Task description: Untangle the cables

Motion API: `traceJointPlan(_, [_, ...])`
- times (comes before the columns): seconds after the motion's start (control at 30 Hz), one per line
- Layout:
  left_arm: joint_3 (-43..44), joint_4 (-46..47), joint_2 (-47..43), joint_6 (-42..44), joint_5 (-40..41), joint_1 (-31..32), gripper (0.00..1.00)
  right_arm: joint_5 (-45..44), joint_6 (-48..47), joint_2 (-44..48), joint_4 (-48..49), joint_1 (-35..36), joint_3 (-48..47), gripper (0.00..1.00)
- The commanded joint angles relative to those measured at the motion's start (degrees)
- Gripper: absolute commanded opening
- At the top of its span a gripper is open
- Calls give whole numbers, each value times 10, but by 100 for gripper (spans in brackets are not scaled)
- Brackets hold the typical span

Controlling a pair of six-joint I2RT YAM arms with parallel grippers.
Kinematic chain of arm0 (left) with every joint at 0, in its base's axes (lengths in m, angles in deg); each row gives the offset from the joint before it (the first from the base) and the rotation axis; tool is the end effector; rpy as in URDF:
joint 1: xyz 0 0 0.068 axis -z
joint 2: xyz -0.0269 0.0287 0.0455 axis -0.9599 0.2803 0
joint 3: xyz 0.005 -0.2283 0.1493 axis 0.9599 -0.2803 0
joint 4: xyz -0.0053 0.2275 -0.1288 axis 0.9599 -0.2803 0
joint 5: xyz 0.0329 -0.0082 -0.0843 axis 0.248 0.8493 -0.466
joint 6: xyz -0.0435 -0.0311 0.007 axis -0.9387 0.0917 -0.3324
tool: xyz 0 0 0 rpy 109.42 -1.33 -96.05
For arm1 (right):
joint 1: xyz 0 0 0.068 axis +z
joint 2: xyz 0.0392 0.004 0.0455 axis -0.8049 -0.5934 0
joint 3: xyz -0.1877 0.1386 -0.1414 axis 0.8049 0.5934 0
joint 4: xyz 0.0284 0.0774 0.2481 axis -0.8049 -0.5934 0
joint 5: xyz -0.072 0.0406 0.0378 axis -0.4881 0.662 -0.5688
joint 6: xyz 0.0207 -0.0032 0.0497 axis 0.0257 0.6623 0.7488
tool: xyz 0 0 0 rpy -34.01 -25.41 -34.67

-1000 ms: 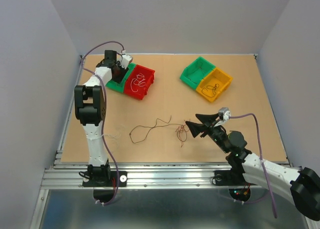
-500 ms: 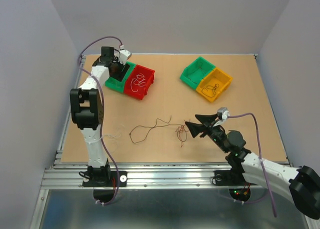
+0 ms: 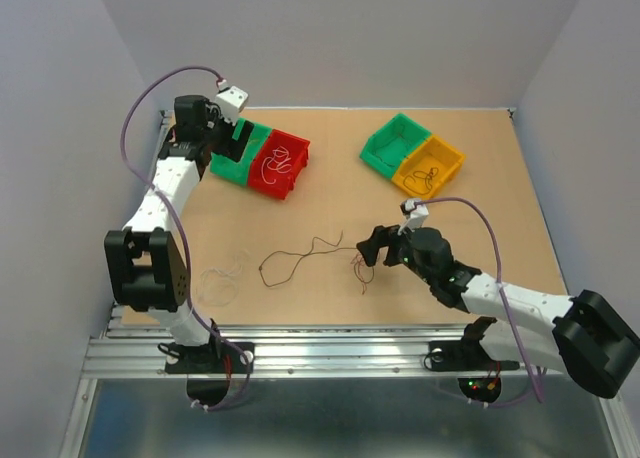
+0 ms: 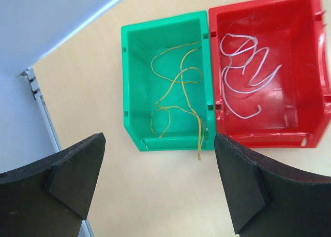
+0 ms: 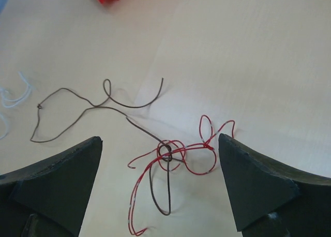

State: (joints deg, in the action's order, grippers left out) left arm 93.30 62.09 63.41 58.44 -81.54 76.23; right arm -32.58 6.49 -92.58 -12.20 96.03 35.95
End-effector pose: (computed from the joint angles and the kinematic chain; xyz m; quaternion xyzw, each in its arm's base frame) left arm 0.4053 -0.0261 0.3242 0.2975 0.7893 0.0290 0.5364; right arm 0.1630 0.1422 0.1934 -0.0767 0.7944 0.2870 0.5298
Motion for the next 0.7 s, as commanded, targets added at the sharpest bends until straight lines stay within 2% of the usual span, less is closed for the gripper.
traceJointPlan(0.0, [-95,139,-124,-59,-20,-1,99,-43,39,-41,-111,6,-54,99])
traceJointPlan(0.13, [-214,289,-250,-95,-54,0,99,-67,53,-50,-134,18,-63,85])
traceJointPlan(0.17, [-246,301,-266,-105,-73,0,99,-90,60,-47,-141,19,-60,80])
traceJointPlan(0.2, [-260,306,-291,-106,-130,1,99,-100,64,-43,-142,19,-56,78])
traceJointPlan(0.27, [-284,307,-309,-110,-175,21,99,-123,78,-30,-144,19,-51,75])
traceJointPlan(0.33, [-298,309,-332,-114,-161,62,99,-137,88,-24,-145,19,-46,73])
traceJointPlan(0.37, [-316,311,-340,-109,-146,84,98,-150,89,-24,-144,19,-46,68])
traceJointPlan(0.4, [-327,314,-348,-105,-133,128,97,-158,93,-26,-144,19,-48,66])
traceJointPlan(0.5, [-376,351,-383,-109,-121,169,95,-181,99,-47,-144,19,-62,65])
traceJointPlan(0.67, [-401,362,-413,-99,-91,242,92,-188,94,-98,-139,19,-100,59])
